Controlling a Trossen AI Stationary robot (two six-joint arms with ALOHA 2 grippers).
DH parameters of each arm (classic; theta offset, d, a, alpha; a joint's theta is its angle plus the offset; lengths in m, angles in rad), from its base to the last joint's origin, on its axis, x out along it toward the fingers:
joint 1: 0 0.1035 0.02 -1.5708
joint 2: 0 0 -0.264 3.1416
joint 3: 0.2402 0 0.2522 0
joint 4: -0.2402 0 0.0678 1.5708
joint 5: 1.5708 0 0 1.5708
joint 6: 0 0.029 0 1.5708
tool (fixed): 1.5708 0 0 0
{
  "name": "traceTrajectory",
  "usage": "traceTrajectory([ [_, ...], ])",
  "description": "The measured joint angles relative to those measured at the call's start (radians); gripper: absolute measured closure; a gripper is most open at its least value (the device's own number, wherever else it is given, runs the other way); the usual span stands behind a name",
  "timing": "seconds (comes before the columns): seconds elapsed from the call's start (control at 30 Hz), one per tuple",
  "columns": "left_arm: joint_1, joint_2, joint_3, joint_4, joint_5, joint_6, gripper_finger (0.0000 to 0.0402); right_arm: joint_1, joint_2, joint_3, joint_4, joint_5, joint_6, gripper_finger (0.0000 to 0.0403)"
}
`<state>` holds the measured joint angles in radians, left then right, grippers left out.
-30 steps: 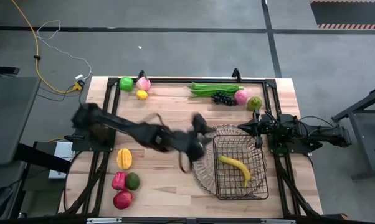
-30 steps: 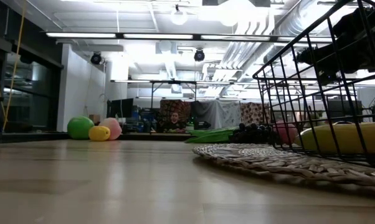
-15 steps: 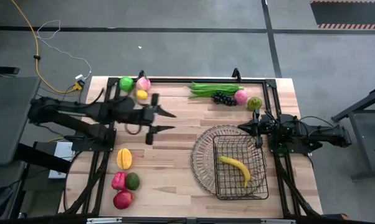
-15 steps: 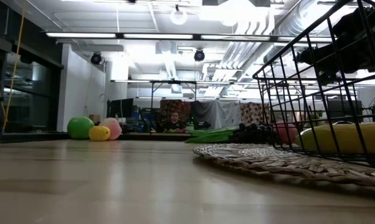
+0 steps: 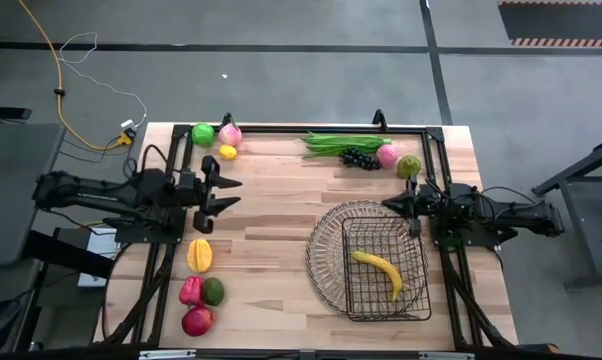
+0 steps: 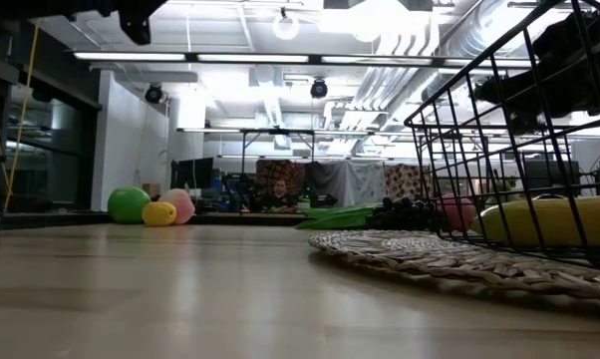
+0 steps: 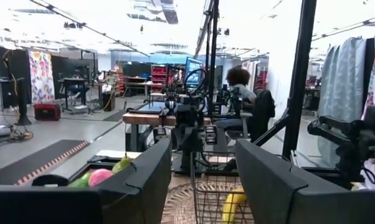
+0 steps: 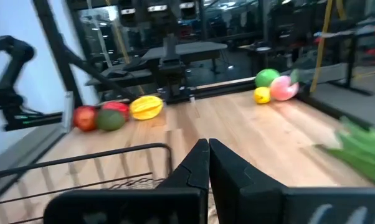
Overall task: Build produce basket
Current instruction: Put the pear into the wire basket
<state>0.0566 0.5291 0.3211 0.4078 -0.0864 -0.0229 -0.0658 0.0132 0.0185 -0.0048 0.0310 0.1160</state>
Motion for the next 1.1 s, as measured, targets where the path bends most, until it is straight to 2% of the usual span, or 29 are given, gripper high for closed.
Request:
traceTrajectory([
  [0.13,0.000,-0.027,-0.016,0.002,-0.001,0.039,0.0233,0.000,0.000,0.000,0.005,0.023,-0.024,0.0402],
  [0.3,0.000,-0.026,-0.016,0.000,-0.001,0.045,0.0233,0.000,0.000,-0.002,0.124,0.037,0.178,0.0402],
  [0.4,0.000,-0.022,-0.016,-0.017,-0.002,0.063,0.0233,0.000,0.000,-0.002,0.237,0.133,0.185,0.0402],
  [0.5,0.000,-0.021,-0.016,-0.041,-0.004,0.075,0.0233,0.000,0.006,-0.002,0.333,0.203,0.124,0.0402],
  [0.73,0.000,-0.022,-0.016,-0.041,-0.007,0.079,0.0233,0.000,0.063,-0.002,0.423,0.136,-0.009,0.0402],
  [0.9,0.002,-0.022,-0.016,-0.041,-0.025,0.079,0.0233,0.000,0.144,-0.002,0.507,0.139,-0.003,0.0402],
  [1.1,0.002,-0.022,-0.016,-0.037,-0.041,0.079,0.0233,0.000,0.306,0.011,0.708,0.157,0.015,0.0402],
])
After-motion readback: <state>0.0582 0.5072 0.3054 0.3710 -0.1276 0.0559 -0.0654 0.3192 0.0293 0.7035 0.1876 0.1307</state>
